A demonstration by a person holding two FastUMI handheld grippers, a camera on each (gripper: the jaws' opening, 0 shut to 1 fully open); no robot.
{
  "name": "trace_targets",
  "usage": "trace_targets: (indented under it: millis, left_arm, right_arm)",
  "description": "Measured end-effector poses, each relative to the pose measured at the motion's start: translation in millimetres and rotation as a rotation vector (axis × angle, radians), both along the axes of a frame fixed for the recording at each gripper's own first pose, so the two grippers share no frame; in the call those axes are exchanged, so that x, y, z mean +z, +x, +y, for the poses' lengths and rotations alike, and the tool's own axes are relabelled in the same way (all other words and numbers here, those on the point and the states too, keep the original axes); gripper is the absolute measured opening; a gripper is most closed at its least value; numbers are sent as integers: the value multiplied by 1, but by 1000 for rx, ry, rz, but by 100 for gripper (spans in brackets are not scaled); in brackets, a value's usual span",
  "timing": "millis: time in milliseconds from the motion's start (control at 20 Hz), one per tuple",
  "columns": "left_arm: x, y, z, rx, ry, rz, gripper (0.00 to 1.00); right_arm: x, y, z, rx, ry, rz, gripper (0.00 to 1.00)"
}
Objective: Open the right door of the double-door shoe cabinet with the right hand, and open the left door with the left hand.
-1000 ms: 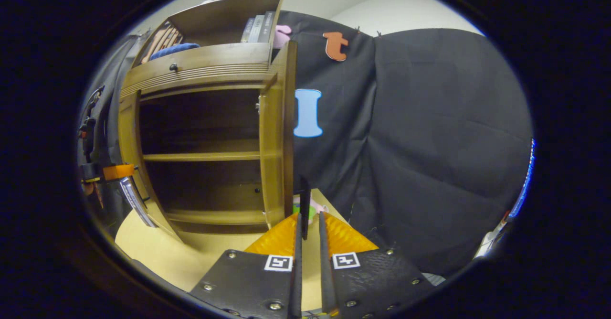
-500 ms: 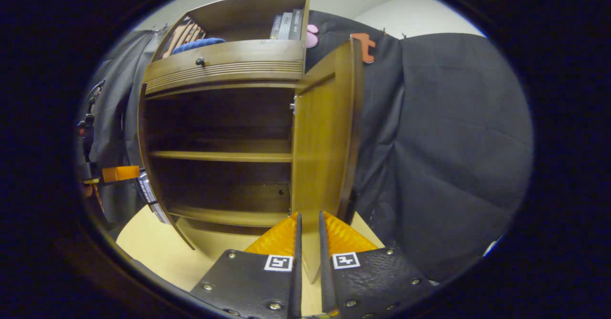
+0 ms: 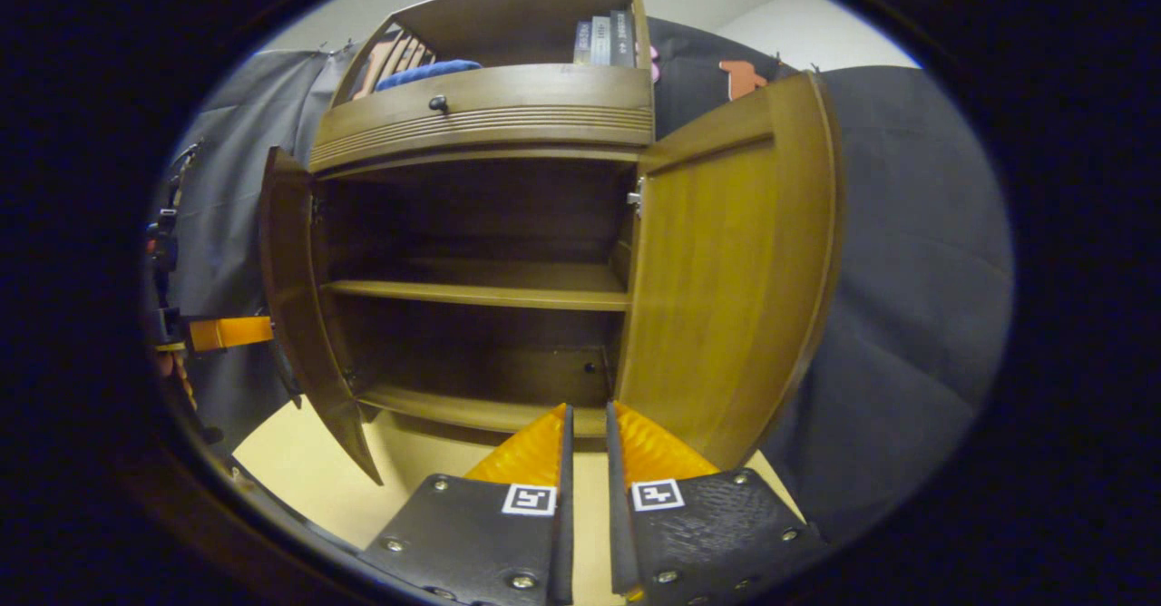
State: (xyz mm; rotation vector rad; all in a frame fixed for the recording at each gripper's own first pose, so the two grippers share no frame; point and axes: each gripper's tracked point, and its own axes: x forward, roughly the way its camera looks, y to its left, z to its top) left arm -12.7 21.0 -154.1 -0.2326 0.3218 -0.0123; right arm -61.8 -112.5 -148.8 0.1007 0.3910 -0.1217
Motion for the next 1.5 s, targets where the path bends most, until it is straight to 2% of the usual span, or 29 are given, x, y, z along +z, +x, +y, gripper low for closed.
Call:
trace_targets:
  millis: [150, 200, 350, 400, 550, 600, 700, 750, 800, 850, 900, 950, 1000, 1050, 1100, 1500]
  left_arm:
    - [1, -9, 15, 35, 8, 2, 20]
    - [0, -12, 21, 50, 15, 3, 23]
    - [1, -20, 39, 85, 36, 15, 17]
    - [3, -22, 44, 92, 32, 9, 20]
    - [3, -28, 56, 112, 38, 9, 17]
    - [2, -30, 61, 123, 43, 10, 20]
    - [4, -33, 71, 135, 46, 9, 17]
    - [6, -35, 75, 142, 50, 8, 19]
    - [4, -36, 81, 151, 60, 11, 7]
    - [4, -38, 87, 160, 72, 13, 23]
    - [5, -39, 94, 171, 82, 12, 6]
    - [5, -40, 100, 183, 87, 15, 14]
    - [5, -41, 105, 193, 87, 15, 6]
    - [3, -42, 108, 201, 80, 21, 5]
    - [2, -44, 112, 211, 72, 24, 14]
    - [-1, -49, 134, 253, 82, 38, 14]
  right_arm:
    - [0, 11, 16, 36, 15, -3, 16]
    - [0, 14, 21, 46, 19, -5, 16]
    - [-3, 20, 35, 76, 32, -11, 16]
    - [-3, 22, 39, 86, 35, -10, 16]
    - [-5, 25, 50, 107, 44, -8, 16]
    - [-5, 27, 54, 113, 48, -8, 16]
    - [-6, 28, 59, 123, 52, -7, 16]
    - [-6, 29, 61, 128, 55, -5, 16]
    - [-6, 29, 62, 133, 57, -3, 16]
    - [-7, 29, 64, 135, 61, -1, 16]
    - [-9, 30, 67, 137, 65, -2, 16]
    - [-8, 31, 70, 139, 71, -3, 16]
    - [-9, 31, 74, 143, 75, -2, 16]
    - [-9, 31, 76, 146, 76, 0, 16]
    - [-9, 31, 78, 149, 75, 2, 16]
    - [-13, 35, 79, 145, 86, 7, 16]
